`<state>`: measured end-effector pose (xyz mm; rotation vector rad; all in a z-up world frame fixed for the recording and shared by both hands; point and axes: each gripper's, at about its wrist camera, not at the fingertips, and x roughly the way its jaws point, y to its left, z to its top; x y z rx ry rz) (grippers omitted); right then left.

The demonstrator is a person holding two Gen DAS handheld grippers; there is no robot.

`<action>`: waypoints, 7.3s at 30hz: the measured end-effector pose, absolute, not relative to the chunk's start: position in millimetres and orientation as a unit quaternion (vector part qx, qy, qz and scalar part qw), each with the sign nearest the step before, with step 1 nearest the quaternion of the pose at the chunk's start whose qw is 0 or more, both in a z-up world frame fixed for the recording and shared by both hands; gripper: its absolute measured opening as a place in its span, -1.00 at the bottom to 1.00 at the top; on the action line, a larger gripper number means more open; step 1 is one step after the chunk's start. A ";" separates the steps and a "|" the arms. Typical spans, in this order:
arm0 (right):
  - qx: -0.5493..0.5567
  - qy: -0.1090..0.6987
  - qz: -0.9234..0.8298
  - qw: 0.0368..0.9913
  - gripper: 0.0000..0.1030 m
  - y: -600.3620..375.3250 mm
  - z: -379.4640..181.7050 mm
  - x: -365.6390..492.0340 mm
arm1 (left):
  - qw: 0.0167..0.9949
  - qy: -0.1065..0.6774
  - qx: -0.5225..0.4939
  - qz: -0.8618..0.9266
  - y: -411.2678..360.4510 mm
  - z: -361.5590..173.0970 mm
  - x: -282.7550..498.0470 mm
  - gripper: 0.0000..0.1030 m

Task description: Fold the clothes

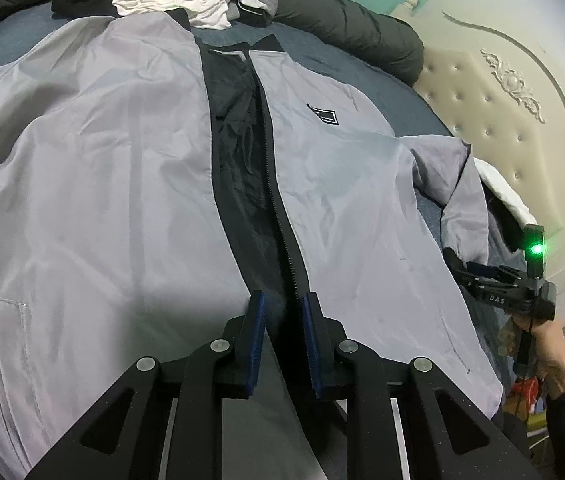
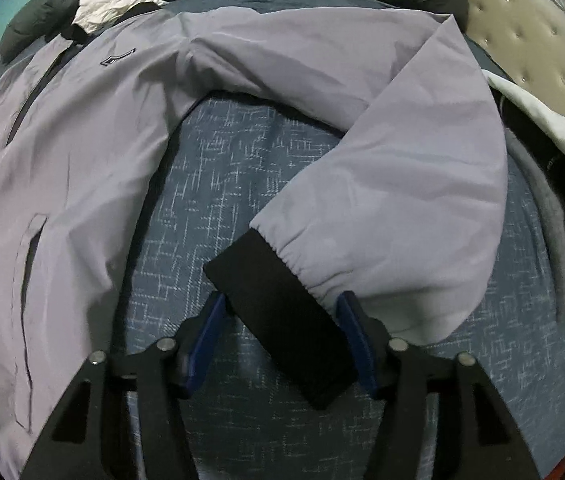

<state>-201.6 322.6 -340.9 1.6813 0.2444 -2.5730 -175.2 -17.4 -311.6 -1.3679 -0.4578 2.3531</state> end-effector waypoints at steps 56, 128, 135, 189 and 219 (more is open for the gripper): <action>0.337 -0.177 -0.909 -0.171 -0.45 657.7 -107.2 -166.5 | 0.181 -0.153 -0.494 0.837 -15.7 -318.8 -182.7 -0.60; 0.601 -0.108 -0.778 0.152 -0.03 295.8 -262.3 -41.0 | 0.104 -0.154 -0.562 0.806 -161.7 -294.2 24.9 -0.75; 0.604 -0.100 -0.776 0.153 -0.03 294.1 -262.3 -36.2 | 0.104 -0.135 -0.576 0.800 -176.2 -289.9 43.1 -0.75; 0.579 -0.071 -0.757 0.296 -0.09 88.3 -259.7 -43.6 | 0.131 -0.141 -0.512 0.837 -134.8 -215.4 65.6 -0.05; 0.618 -0.171 -0.745 0.184 -0.05 289.0 -301.7 -42.3 | 0.233 -0.147 -0.574 0.771 23.0 -306.0 -23.9 -0.67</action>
